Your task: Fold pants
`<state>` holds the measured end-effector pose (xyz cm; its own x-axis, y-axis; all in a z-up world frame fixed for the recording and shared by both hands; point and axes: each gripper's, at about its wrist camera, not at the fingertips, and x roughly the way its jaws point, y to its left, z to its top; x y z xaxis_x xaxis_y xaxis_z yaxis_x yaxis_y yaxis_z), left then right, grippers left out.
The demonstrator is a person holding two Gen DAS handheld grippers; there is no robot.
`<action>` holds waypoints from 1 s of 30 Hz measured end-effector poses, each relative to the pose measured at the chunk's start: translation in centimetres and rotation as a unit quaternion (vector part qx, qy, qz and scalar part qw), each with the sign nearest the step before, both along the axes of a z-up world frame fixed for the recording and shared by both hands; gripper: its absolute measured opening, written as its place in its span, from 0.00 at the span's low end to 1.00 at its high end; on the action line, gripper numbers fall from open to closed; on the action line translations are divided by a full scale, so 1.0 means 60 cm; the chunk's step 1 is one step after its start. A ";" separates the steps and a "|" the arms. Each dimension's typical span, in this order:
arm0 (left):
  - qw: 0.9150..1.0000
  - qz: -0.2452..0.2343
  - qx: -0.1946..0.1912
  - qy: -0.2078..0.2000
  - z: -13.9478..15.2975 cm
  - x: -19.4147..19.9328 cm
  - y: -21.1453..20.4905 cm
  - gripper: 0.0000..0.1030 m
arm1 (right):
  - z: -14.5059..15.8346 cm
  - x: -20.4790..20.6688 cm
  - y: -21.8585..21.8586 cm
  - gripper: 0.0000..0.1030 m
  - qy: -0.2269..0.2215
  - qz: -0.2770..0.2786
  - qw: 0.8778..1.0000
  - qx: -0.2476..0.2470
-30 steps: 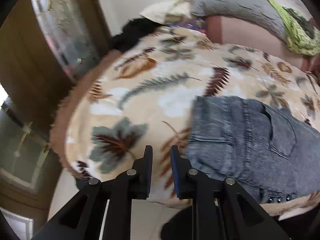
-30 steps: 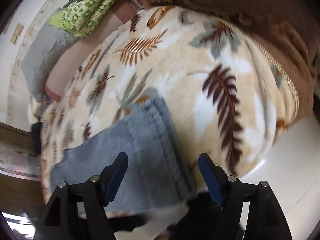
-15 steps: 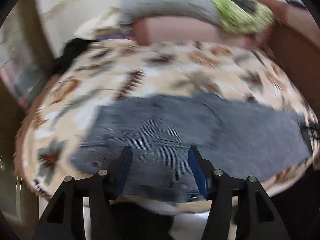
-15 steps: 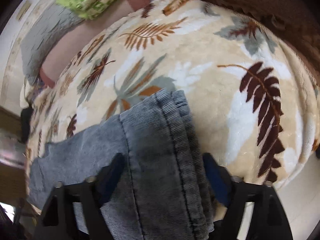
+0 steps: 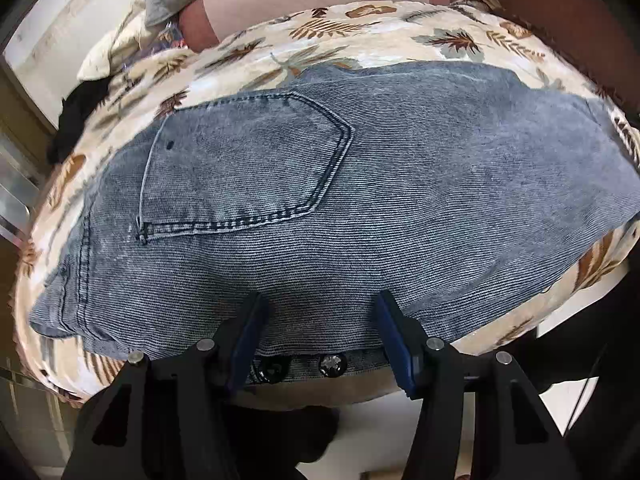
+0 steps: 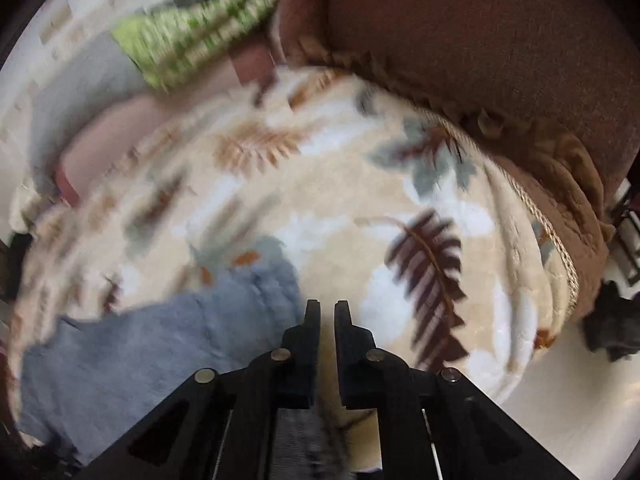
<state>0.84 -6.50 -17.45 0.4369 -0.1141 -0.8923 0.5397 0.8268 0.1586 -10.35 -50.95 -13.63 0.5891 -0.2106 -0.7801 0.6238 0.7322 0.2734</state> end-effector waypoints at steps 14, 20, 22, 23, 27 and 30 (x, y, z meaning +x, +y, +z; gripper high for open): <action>0.996 0.006 -0.083 -0.032 0.095 -0.016 0.069 0.44 | 0.029 0.212 0.307 0.08 -0.023 0.288 0.957 0.036; 0.987 0.116 -0.080 -0.082 0.156 0.075 0.163 0.44 | 0.038 0.329 0.437 0.08 -0.014 0.361 0.931 0.041; 0.983 0.155 -0.068 -0.064 0.140 0.108 0.189 0.44 | 0.024 0.365 0.466 0.08 0.000 0.373 0.927 0.052; 0.981 0.176 -0.060 -0.047 0.124 0.126 0.206 0.44 | 0.015 0.380 0.481 0.08 0.011 0.377 0.924 0.060; 0.977 0.206 -0.050 0.013 0.074 0.140 0.235 0.45 | -0.030 0.424 0.523 0.08 0.062 0.383 0.919 0.075; 0.982 0.179 -0.023 0.044 0.034 0.127 0.232 0.45 | -0.062 0.449 0.537 0.08 0.088 0.369 0.923 0.069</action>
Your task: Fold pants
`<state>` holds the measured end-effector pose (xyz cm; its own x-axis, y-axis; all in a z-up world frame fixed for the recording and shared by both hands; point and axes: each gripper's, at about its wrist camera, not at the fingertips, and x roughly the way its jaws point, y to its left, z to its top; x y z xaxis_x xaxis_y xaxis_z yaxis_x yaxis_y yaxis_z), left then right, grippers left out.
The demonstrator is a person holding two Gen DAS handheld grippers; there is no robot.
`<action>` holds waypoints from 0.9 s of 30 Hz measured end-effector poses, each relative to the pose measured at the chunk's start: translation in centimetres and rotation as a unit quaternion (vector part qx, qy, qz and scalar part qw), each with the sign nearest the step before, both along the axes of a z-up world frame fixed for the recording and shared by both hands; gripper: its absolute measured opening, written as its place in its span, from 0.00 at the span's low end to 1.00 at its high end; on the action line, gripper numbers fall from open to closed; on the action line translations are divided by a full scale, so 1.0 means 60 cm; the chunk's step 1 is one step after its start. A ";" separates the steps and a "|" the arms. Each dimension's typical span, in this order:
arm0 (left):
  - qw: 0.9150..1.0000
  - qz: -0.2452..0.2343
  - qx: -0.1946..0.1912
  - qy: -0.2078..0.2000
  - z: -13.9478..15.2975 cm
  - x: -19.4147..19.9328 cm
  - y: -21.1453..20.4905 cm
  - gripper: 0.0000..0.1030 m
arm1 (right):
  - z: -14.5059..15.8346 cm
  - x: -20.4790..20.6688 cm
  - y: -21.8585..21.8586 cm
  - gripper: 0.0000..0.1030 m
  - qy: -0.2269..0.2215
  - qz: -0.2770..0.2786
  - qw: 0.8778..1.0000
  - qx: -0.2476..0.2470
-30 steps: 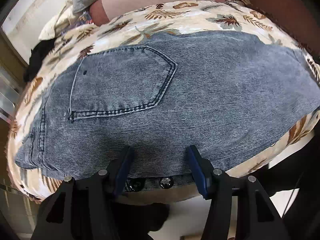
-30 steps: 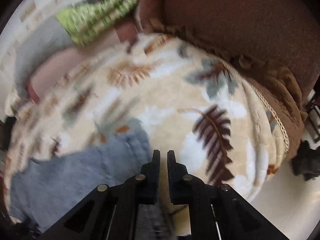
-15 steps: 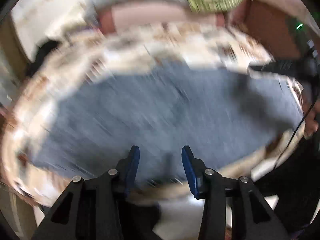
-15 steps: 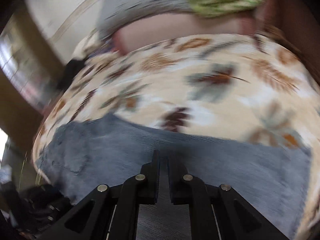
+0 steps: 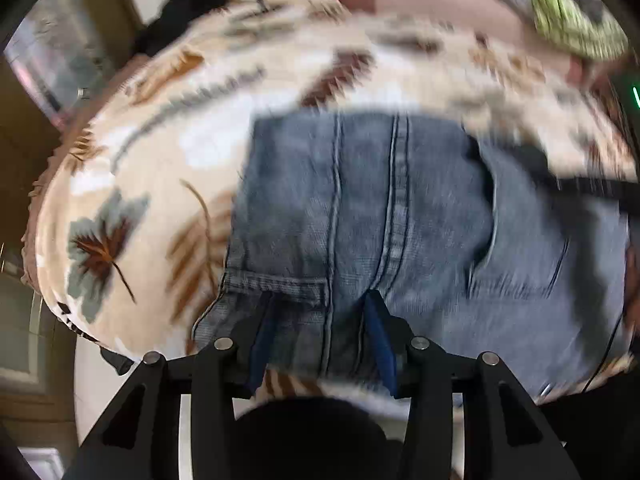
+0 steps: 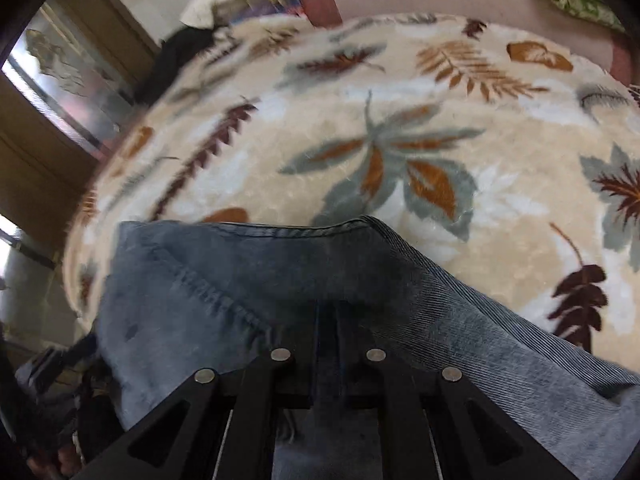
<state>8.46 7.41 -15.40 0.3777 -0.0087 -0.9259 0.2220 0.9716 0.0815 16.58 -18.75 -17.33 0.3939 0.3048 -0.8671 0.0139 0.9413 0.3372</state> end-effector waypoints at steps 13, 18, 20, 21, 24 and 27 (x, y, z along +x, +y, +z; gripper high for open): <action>1.000 0.002 0.008 -0.010 0.022 -0.028 -0.004 0.44 | 0.020 -0.044 -0.069 0.12 -0.036 -0.065 0.993 0.093; 0.994 -0.013 -0.080 -0.075 0.099 -0.061 -0.032 0.75 | 0.056 -0.158 -0.149 0.46 -0.079 -0.113 0.985 0.106; 0.990 -0.024 -0.105 -0.093 0.112 -0.072 -0.061 0.79 | 0.071 -0.217 -0.195 0.47 -0.101 -0.144 0.978 0.111; 0.989 -0.035 -0.109 -0.098 0.113 -0.078 -0.085 0.79 | 0.076 -0.241 -0.213 0.47 -0.107 -0.158 0.975 0.112; 0.991 -0.069 -0.095 -0.072 0.085 -0.071 -0.160 0.80 | 0.093 -0.331 -0.288 0.47 -0.122 -0.210 0.961 0.132; 0.994 -0.076 -0.077 -0.013 0.028 -0.054 -0.222 0.80 | 0.104 -0.421 -0.355 0.53 -0.133 -0.264 0.941 0.167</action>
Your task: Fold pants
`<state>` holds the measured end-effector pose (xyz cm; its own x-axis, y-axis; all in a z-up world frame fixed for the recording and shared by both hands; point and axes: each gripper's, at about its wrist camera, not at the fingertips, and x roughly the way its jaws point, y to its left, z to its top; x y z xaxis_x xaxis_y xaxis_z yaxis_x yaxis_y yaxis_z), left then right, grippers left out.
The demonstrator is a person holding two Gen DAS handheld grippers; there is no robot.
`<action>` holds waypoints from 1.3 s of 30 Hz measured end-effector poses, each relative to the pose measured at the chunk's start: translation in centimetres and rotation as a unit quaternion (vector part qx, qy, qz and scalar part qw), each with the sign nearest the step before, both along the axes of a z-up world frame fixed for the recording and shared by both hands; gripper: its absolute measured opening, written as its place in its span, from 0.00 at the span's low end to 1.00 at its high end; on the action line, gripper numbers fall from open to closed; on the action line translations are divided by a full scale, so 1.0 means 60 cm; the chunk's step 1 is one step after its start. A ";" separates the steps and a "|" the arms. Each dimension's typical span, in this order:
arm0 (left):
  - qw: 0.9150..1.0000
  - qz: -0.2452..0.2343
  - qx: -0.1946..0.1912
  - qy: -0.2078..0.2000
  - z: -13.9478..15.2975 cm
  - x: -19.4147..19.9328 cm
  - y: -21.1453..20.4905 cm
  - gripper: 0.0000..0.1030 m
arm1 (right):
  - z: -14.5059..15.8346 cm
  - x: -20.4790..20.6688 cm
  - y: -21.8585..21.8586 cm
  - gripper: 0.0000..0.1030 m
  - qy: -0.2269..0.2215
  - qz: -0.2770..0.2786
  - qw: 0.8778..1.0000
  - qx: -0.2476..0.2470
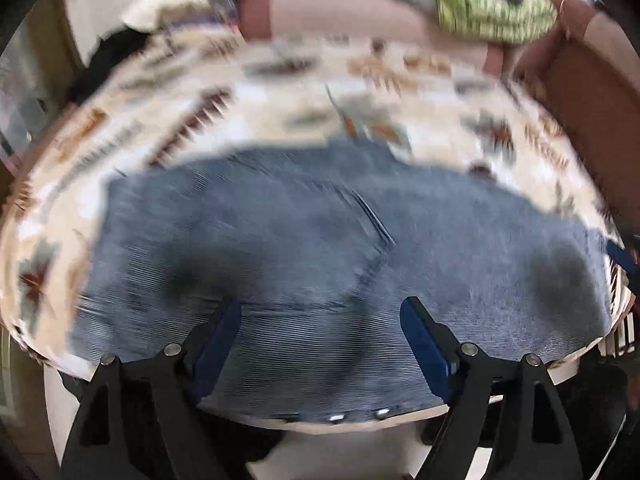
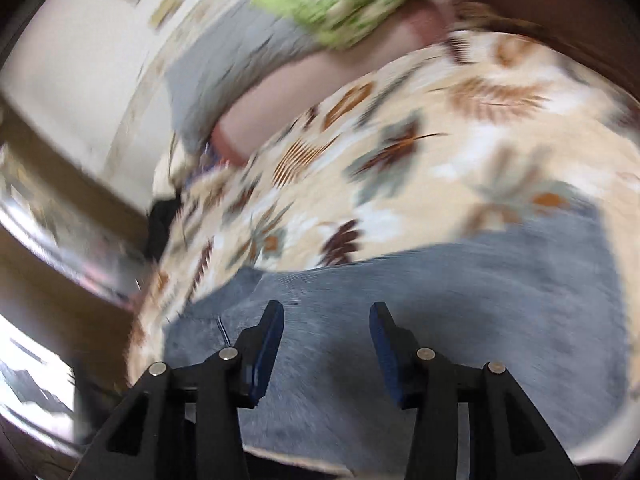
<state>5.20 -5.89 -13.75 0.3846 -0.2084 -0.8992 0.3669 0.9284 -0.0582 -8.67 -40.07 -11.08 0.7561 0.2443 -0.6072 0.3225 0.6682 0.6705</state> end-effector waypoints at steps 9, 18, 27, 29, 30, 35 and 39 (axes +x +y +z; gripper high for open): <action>0.997 -0.020 0.069 -0.010 -0.072 -0.013 -0.046 1.00 | -0.070 -0.202 -0.093 0.68 -0.020 -0.098 0.981 0.168; 0.995 -0.030 0.090 0.030 -0.066 -0.007 -0.057 1.00 | -0.185 -0.219 -0.085 0.70 0.028 -0.159 0.955 0.250; 0.995 -0.093 0.018 0.020 -0.014 -0.031 -0.134 1.00 | -0.216 -0.220 -0.111 0.72 0.046 -0.242 0.940 0.237; 0.994 -0.105 0.031 0.032 -0.037 -0.030 -0.151 1.00 | -0.227 -0.217 -0.115 0.72 0.054 -0.252 0.935 0.244; 0.993 -0.103 0.046 0.045 -0.055 -0.029 -0.155 1.00 | -0.228 -0.217 -0.115 0.72 0.053 -0.251 0.935 0.244; 0.991 -0.112 0.057 0.044 -0.060 -0.036 -0.158 1.00 | -0.186 -0.222 -0.127 0.33 0.020 -0.255 0.948 0.187; 0.993 -0.103 0.045 0.037 -0.039 -0.030 -0.159 1.00 | -0.125 -0.214 -0.152 0.24 -0.008 -0.253 0.958 0.132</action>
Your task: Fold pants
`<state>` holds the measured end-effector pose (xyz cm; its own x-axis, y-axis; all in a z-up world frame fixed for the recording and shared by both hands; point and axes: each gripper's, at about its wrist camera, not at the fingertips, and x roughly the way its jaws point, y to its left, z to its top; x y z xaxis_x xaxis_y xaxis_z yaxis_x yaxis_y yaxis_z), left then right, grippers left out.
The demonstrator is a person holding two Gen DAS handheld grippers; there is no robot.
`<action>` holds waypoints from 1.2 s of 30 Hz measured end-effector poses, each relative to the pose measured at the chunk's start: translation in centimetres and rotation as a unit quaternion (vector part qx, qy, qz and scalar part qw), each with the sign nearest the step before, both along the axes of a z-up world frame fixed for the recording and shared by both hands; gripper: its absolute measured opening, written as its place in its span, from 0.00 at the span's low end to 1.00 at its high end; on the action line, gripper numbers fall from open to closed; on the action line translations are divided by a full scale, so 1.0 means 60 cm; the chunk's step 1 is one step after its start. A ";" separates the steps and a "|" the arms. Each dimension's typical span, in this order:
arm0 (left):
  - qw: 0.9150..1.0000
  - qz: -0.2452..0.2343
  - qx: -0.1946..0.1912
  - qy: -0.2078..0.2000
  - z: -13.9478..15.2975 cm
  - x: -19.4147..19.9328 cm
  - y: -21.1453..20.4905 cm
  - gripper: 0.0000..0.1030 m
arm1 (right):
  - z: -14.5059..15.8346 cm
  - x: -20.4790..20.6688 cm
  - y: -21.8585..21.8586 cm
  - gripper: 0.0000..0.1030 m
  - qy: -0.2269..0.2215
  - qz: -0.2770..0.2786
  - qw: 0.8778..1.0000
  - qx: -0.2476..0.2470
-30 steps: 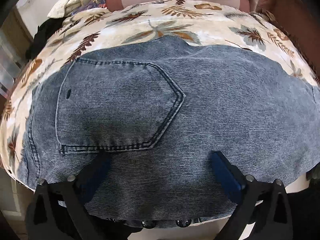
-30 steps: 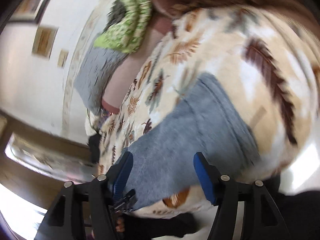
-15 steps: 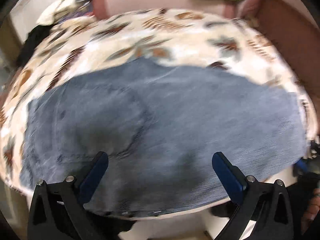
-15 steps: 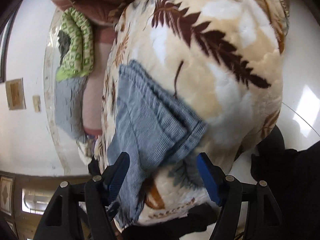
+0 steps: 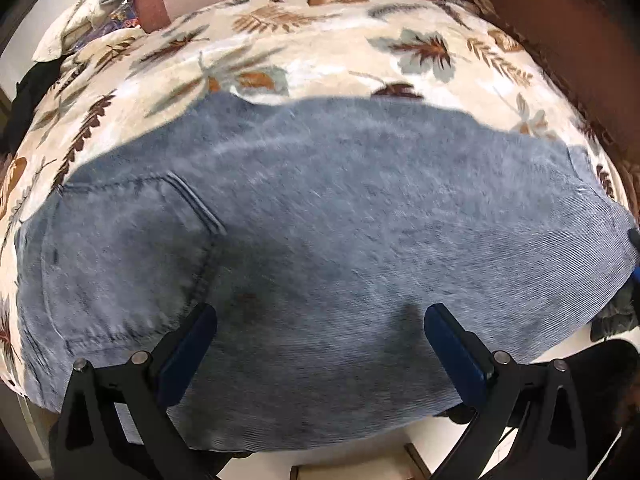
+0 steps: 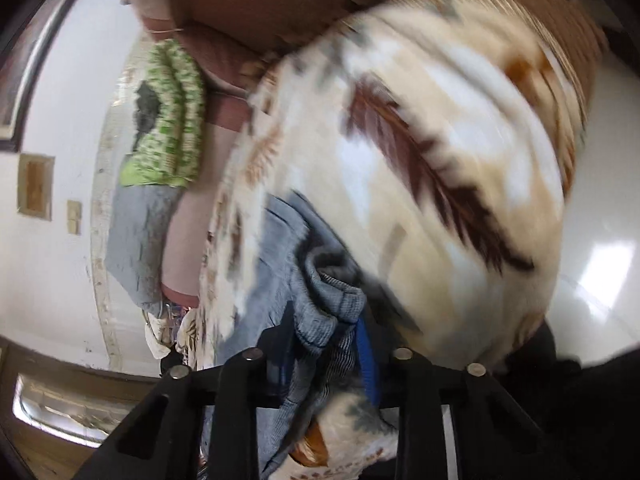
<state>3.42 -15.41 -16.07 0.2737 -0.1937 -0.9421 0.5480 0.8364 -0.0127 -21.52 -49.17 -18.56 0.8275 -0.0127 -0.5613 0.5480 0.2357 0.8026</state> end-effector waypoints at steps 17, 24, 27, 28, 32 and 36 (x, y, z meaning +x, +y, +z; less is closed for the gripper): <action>0.999 -0.032 0.011 0.017 -0.010 -0.030 -0.015 1.00 | 0.040 0.029 -0.086 0.80 0.023 0.096 0.995 -0.027; 0.996 -0.077 -0.043 -0.009 0.030 -0.053 -0.068 1.00 | -0.035 0.079 -0.104 0.80 0.018 0.182 0.982 0.056; 0.995 -0.092 -0.046 -0.008 0.030 -0.055 -0.116 1.00 | -0.059 0.090 -0.100 0.80 0.026 0.200 0.977 0.067; 0.994 -0.096 -0.045 -0.010 0.029 -0.057 -0.133 1.00 | -0.063 0.091 -0.101 0.80 0.021 0.204 0.976 0.069; 0.995 -0.096 -0.028 -0.009 -0.001 -0.046 -0.172 1.00 | -0.068 0.095 -0.096 0.80 0.007 0.224 0.971 0.078; 0.993 -0.113 0.016 0.009 -0.043 -0.052 -0.194 1.00 | -0.073 0.109 -0.081 0.80 -0.007 0.252 0.963 0.091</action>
